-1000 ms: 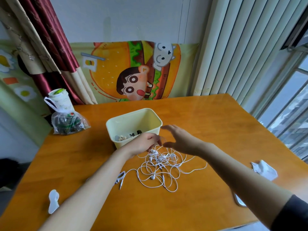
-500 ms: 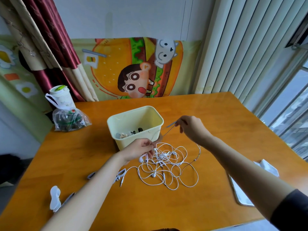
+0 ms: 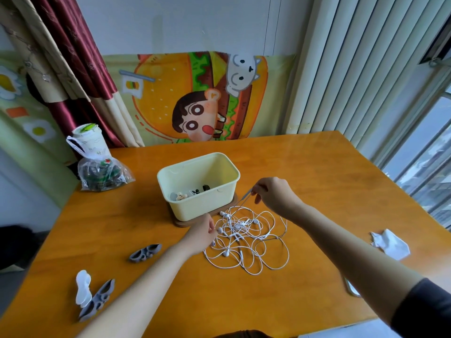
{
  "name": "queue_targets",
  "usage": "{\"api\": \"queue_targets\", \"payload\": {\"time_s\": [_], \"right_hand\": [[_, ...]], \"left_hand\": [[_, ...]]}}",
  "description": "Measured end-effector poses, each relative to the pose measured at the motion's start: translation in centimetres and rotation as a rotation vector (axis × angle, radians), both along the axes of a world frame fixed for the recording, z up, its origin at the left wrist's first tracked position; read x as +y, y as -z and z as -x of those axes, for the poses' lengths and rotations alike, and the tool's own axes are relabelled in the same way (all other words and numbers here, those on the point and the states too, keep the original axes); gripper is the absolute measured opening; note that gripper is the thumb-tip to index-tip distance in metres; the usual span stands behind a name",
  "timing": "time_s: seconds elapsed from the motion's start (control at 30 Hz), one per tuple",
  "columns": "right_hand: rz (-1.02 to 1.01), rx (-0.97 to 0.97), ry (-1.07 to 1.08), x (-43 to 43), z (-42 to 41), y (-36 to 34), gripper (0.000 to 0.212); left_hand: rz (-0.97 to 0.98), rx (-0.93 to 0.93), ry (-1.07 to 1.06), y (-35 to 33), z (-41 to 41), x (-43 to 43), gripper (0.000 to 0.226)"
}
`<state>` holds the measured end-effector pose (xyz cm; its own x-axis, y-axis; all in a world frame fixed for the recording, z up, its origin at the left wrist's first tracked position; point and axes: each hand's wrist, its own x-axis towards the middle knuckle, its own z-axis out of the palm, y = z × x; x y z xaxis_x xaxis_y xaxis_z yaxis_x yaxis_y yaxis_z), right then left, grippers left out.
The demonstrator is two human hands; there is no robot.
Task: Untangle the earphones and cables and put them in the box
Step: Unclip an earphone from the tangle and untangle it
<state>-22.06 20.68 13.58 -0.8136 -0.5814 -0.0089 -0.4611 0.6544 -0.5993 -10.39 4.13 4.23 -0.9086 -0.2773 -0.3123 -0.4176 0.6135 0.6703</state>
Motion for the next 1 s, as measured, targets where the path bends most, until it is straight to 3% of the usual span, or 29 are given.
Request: {"api": "queue_targets", "payload": {"time_s": [0.07, 0.27, 0.43, 0.7, 0.87, 1.0], "right_hand": [[0.007, 0.011, 0.01, -0.1, -0.2, 0.3, 0.027], [-0.068, -0.059, 0.031, 0.3, 0.1, 1.0, 0.027], [-0.052, -0.079, 0.089, 1.0, 0.5, 1.1, 0.026], [-0.008, -0.001, 0.166, 1.7, 1.4, 0.8, 0.029], [-0.075, -0.052, 0.146, 1.8, 1.0, 1.4, 0.028], [-0.106, -0.096, -0.022, 1.1, -0.6, 1.5, 0.032]], "left_hand": [[-0.038, 0.075, -0.044, 0.1, 0.1, 0.2, 0.009], [-0.433, 0.283, -0.258, -1.9, 1.0, 0.9, 0.01], [-0.732, 0.34, -0.307, -3.3, 1.1, 1.0, 0.004], [-0.616, 0.097, -0.252, -1.8, 0.2, 0.2, 0.009], [-0.646, 0.208, -0.268, -2.3, 0.3, 0.5, 0.007], [-0.692, 0.28, -0.232, -3.2, 0.6, 1.4, 0.002]]}}
